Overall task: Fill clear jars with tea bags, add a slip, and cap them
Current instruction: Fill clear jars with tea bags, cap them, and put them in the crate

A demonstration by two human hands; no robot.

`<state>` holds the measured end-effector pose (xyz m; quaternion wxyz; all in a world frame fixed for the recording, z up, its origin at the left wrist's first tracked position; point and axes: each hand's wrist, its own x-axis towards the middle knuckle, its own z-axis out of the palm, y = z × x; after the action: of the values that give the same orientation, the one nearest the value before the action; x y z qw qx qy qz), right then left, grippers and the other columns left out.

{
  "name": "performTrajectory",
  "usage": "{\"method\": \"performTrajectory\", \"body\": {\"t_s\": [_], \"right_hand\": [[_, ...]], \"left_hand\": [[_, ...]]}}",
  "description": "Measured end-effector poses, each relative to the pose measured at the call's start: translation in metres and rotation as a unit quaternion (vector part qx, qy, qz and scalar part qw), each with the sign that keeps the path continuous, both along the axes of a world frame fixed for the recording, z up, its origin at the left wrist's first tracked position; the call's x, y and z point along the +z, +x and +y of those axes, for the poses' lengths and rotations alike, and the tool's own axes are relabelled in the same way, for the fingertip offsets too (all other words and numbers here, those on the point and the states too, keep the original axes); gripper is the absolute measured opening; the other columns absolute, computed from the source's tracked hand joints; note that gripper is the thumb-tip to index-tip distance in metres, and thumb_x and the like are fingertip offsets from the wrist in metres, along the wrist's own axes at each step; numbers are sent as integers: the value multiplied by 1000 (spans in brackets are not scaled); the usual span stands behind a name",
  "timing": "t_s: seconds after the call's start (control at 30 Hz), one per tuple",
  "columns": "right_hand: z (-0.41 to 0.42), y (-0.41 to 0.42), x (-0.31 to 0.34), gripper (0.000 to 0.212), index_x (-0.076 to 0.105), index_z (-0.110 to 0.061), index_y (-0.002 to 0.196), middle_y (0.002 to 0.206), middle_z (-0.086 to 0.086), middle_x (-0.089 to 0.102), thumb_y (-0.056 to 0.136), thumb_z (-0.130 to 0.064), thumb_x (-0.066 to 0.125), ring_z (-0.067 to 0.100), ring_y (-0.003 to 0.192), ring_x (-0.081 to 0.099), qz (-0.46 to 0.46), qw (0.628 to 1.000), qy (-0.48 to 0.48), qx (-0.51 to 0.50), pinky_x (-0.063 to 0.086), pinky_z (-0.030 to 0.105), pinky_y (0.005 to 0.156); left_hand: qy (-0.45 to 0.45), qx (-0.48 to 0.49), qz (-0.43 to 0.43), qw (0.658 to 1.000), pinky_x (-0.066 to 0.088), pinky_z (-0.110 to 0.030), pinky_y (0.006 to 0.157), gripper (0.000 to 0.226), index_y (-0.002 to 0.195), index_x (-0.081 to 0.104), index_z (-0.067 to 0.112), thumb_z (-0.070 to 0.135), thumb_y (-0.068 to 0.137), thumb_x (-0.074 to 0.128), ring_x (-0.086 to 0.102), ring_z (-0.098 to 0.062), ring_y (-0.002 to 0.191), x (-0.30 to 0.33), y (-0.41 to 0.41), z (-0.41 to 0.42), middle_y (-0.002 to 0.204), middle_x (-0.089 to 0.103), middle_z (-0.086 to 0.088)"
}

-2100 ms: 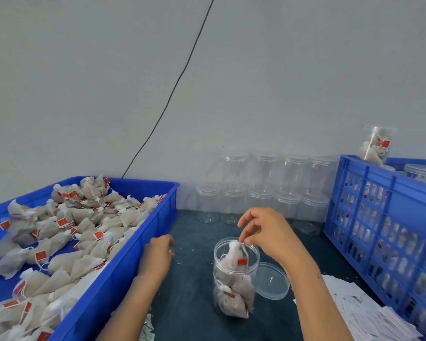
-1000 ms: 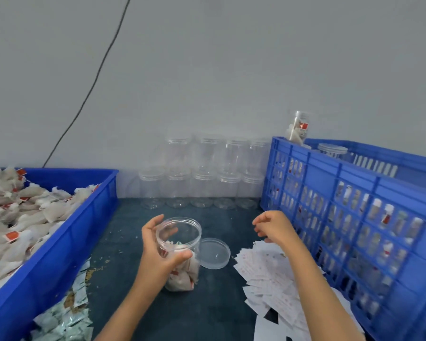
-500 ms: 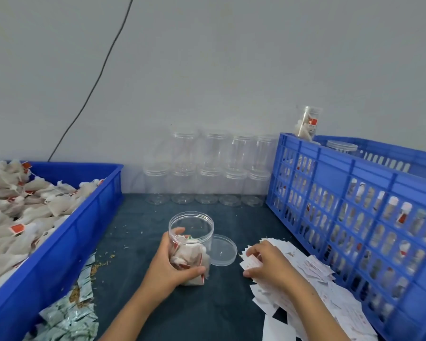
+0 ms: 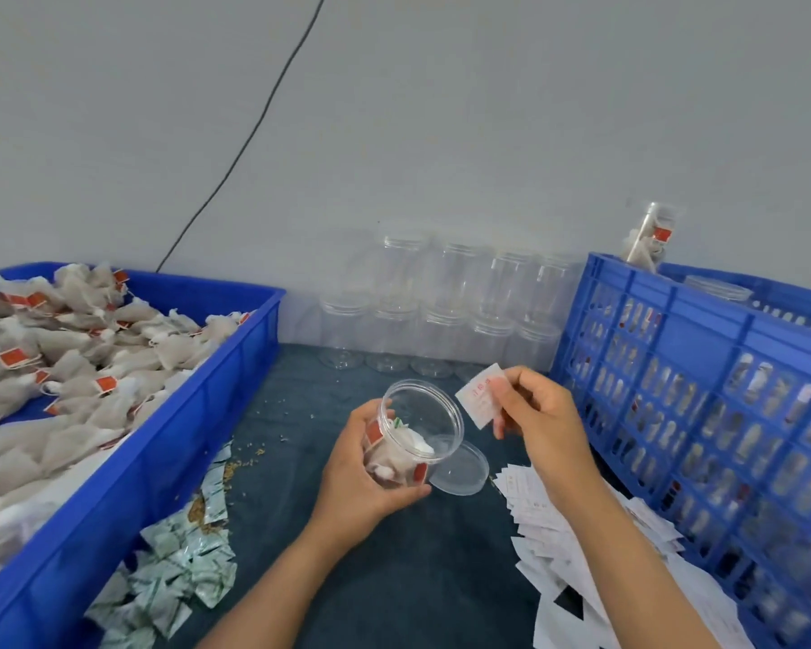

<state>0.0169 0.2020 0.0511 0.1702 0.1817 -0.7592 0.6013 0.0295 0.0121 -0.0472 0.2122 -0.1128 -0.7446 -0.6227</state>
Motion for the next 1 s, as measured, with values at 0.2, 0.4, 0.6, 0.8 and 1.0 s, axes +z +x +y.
{"method": "performTrajectory", "body": {"t_s": [0.2,0.4,0.6,0.8,1.0], "right_hand": [[-36,-7,21,11,72,-22,82,82,-10,71,86,-12,69,2,79,66,30,949,310,49,54,27,78],[-42,-12,14,9,67,-31,88,90,-20,65,81,-29,73,-2,79,53,117,911,395,12,40,18,71],[-18,-22,-22,13,60,-28,92,88,-12,64,92,-15,61,1,81,59,70,987,54,-131,42,15,71],[-5,-31,-93,85,19,-24,146,138,-7,30,82,-54,66,16,130,28,-90,937,331,-62,29,27,103],[-10,-38,-104,98,15,-24,148,141,-1,35,74,-56,71,18,127,34,-83,924,361,-92,33,28,104]], "left_hand": [[5,11,8,1000,52,-38,95,86,122,47,46,16,53,90,61,-13,111,1,1,3,121,62,5],[2,10,10,1000,51,-41,95,88,124,47,45,18,52,90,61,-14,112,-1,-3,2,122,61,5],[30,44,16,998,49,-16,86,89,122,48,39,10,50,92,62,-4,108,-5,-7,0,122,59,10],[19,56,17,998,52,-29,93,93,126,46,39,25,46,91,61,-8,112,-7,-8,0,128,55,7],[7,72,10,997,47,-20,92,93,122,40,43,34,44,90,58,-4,114,-6,-9,1,126,55,12]]}}
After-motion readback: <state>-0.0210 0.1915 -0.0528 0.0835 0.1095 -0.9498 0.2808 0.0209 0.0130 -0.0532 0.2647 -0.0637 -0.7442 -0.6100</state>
